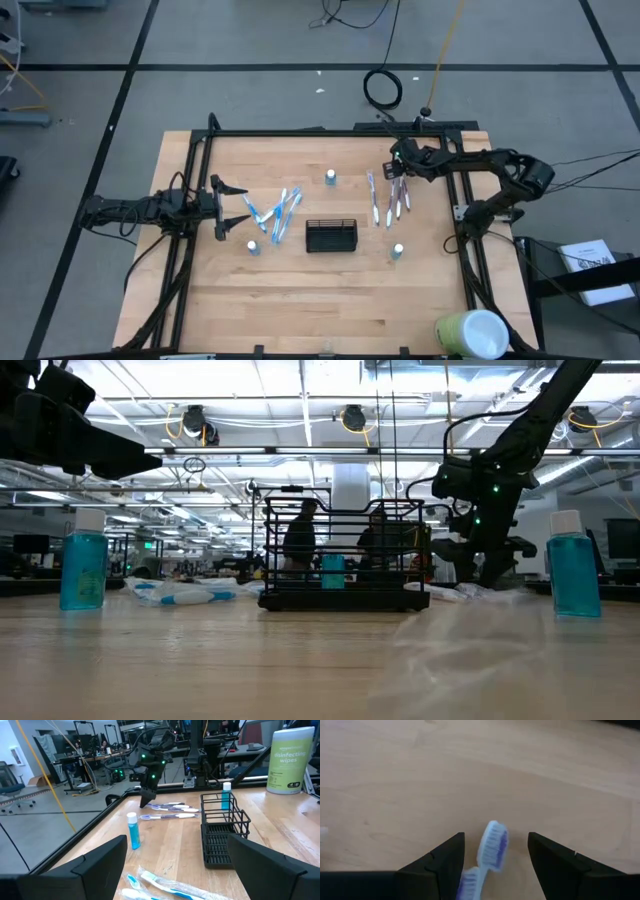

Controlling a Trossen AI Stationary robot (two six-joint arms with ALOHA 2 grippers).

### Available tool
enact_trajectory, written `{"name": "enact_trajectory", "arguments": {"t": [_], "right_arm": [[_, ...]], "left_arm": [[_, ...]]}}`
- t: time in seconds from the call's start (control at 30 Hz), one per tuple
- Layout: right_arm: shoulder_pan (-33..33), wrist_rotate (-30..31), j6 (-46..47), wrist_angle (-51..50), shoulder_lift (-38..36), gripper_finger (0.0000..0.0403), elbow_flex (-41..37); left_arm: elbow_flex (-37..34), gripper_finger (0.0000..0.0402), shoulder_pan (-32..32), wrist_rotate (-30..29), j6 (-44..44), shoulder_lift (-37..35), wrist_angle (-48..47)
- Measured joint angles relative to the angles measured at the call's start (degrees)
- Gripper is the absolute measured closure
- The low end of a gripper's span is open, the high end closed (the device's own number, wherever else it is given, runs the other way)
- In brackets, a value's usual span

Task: Pick & Place toothbrushing station
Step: Put the purple toothbrush into the right section of the wire organizer

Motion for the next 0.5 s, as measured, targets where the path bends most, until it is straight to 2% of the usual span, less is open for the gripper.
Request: {"name": "enact_trajectory", "arguments": {"t": [0.5], "right_arm": [[0.17, -0.03, 1.60, 1.62, -0.08, 0.0287, -1.83]], "left_arm": [[0.01, 0.0050, -0.01, 0.00, 0.00, 0.02, -0.01]]}}
